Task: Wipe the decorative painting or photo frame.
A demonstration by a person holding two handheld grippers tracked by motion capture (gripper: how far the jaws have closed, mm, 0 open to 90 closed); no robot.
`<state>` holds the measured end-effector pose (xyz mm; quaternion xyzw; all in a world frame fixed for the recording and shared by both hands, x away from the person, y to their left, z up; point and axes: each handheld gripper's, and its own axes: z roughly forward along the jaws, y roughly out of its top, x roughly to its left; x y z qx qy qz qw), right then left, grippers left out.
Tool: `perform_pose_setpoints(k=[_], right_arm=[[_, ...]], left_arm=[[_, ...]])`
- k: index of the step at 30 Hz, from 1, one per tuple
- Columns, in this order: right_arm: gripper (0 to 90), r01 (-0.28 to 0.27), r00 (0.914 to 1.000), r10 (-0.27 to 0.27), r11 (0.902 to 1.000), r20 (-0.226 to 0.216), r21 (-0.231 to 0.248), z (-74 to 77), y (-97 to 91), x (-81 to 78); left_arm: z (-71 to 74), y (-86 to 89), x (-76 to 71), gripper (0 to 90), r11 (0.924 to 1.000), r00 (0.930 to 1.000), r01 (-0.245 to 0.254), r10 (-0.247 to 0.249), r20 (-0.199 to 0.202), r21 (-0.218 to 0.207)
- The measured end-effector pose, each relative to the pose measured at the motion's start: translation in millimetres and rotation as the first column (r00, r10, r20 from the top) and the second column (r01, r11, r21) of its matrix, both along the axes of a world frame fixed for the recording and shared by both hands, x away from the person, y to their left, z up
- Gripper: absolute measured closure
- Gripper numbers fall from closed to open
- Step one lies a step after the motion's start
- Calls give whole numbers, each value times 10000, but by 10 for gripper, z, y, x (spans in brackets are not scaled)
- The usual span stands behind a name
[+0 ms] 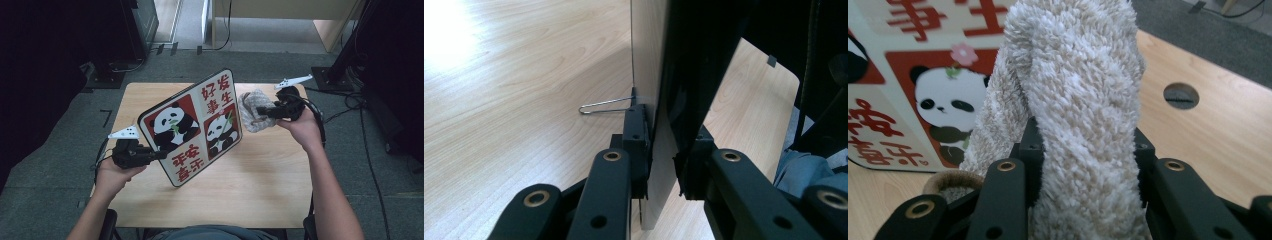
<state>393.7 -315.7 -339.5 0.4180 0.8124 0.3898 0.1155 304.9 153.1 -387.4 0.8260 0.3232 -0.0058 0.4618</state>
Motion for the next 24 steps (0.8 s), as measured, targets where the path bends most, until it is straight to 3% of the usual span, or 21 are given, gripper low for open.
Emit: perform_pose_setpoints(k=[10, 18, 24], right_arm=[[639, -364, 9981, 366, 9993, 489, -64, 352, 89, 23], [638, -565, 9948, 588, 9980, 834, -294, 764, 218, 101], [638, -720, 9940, 763, 9958, 786, -563, 972, 297, 195]], left_arm=[[-1, 5, 6, 785, 10000, 10000, -10, 10, -43, -35], [0, 4, 8, 785, 10000, 10000, 34, -35, 41, 7], [2, 11, 37, 787, 9999, 9999, 105, -105, -35, -15]])
